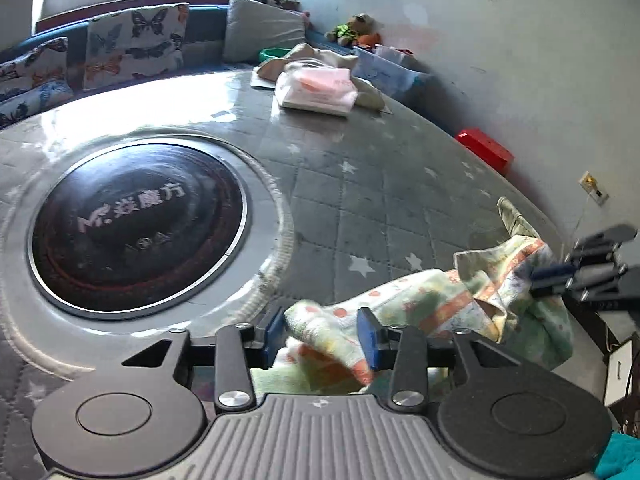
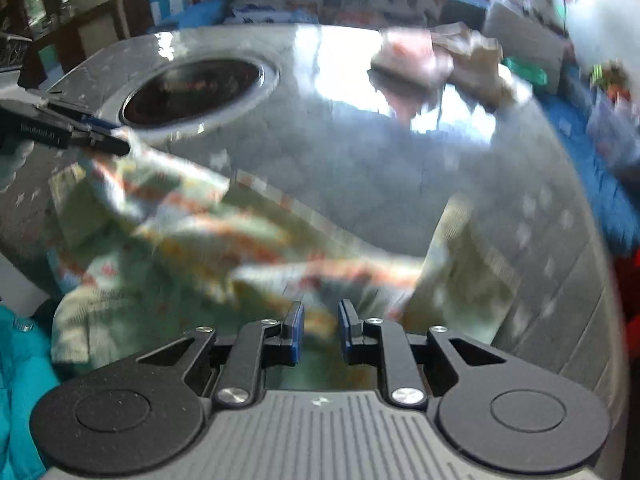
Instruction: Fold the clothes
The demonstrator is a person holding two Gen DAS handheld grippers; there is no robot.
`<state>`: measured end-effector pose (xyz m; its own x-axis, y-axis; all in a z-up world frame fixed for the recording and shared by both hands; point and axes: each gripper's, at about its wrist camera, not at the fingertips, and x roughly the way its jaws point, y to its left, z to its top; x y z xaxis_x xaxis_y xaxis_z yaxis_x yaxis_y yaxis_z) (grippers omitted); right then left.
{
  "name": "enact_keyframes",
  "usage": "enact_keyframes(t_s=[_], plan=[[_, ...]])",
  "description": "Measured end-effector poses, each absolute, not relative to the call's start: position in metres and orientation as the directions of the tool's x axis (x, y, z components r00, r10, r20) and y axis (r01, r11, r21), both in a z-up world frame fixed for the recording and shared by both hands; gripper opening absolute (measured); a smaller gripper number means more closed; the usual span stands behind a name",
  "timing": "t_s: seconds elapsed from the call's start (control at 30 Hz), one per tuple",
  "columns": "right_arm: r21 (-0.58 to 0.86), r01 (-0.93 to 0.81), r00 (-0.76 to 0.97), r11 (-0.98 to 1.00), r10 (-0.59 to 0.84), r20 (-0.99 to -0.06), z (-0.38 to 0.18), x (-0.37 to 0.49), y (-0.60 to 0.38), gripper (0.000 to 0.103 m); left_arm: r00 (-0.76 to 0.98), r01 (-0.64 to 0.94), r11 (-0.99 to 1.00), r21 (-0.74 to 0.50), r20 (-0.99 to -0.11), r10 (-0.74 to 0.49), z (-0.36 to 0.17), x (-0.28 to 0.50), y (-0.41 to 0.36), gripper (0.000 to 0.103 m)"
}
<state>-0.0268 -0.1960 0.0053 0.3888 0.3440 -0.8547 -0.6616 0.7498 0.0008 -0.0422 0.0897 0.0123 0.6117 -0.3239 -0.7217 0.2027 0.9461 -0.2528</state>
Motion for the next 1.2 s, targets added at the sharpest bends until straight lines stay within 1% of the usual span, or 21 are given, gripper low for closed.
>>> enact_keyframes(t_s=[0.07,0.1,0.13,0.27,0.4,0.47,0.53,0.57,0.6,0.7,0.8,0.87,1.1,1.2], plan=[[0.010,-0.649,0.397,0.761,0.350,-0.849,-0.004,-0.034,-0.199,0.019,0.605,0.199,0.946,-0.256,-0.727,-0.324,0.008,-0.042,0.088,0.039],[0.002,-0.654,0.405,0.756,0.353,-0.843,-0.004,-0.037,-0.200,0.019,0.606,0.192,0.947,-0.257,-0.728,-0.320,0.008,-0.044,0.087,0.042],[0.009,-0.660,0.399,0.751,0.360,-0.844,-0.001,-0.037,-0.200,0.020,0.609,0.187,0.947,-0.260,-0.726,-0.320,0.009,-0.046,0.088,0.042],[0.058,-0.681,0.392,0.730,0.430,-0.813,0.027,-0.030,-0.202,0.021,0.619,0.187,0.945,-0.266,-0.715,-0.324,0.011,-0.050,0.092,0.042],[0.048,-0.681,0.446,0.730,0.467,-0.763,0.050,-0.003,-0.197,0.027,0.609,0.194,0.941,-0.276,-0.719,-0.337,0.007,-0.048,0.089,0.040],[0.032,-0.678,0.452,0.734,0.451,-0.770,0.045,0.017,-0.187,0.027,0.606,0.202,0.940,-0.274,-0.719,-0.340,0.005,-0.047,0.087,0.039],[0.029,-0.668,0.438,0.744,0.424,-0.793,0.035,0.034,-0.181,0.027,0.610,0.206,0.942,-0.265,-0.718,-0.335,0.005,-0.048,0.086,0.036],[0.016,-0.661,0.434,0.750,0.400,-0.807,0.028,0.041,-0.179,0.027,0.612,0.209,0.941,-0.265,-0.716,-0.337,0.005,-0.048,0.086,0.030],[-0.001,-0.651,0.434,0.759,0.371,-0.821,0.022,0.045,-0.179,0.027,0.613,0.212,0.940,-0.268,-0.713,-0.341,0.005,-0.049,0.087,0.028],[-0.026,-0.615,0.426,0.788,0.305,-0.852,0.008,0.047,-0.188,0.027,0.619,0.230,0.935,-0.271,-0.700,-0.356,0.007,-0.052,0.088,0.027],[-0.049,-0.598,0.436,0.800,0.273,-0.858,0.003,0.035,-0.199,0.034,0.621,0.257,0.928,-0.269,-0.690,-0.372,0.006,-0.055,0.087,0.027],[-0.038,-0.582,0.436,0.812,0.273,-0.857,0.000,0.027,-0.205,0.034,0.615,0.266,0.923,-0.278,-0.689,-0.384,0.004,-0.053,0.087,0.028],[0.010,-0.541,0.426,0.841,0.284,-0.859,0.009,0.028,-0.215,0.041,0.603,0.294,0.913,-0.282,-0.686,-0.406,0.005,-0.051,0.085,0.029],[0.025,-0.549,0.396,0.836,0.287,-0.872,0.012,0.031,-0.214,0.041,0.598,0.301,0.909,-0.288,-0.685,-0.415,0.003,-0.050,0.085,0.028]])
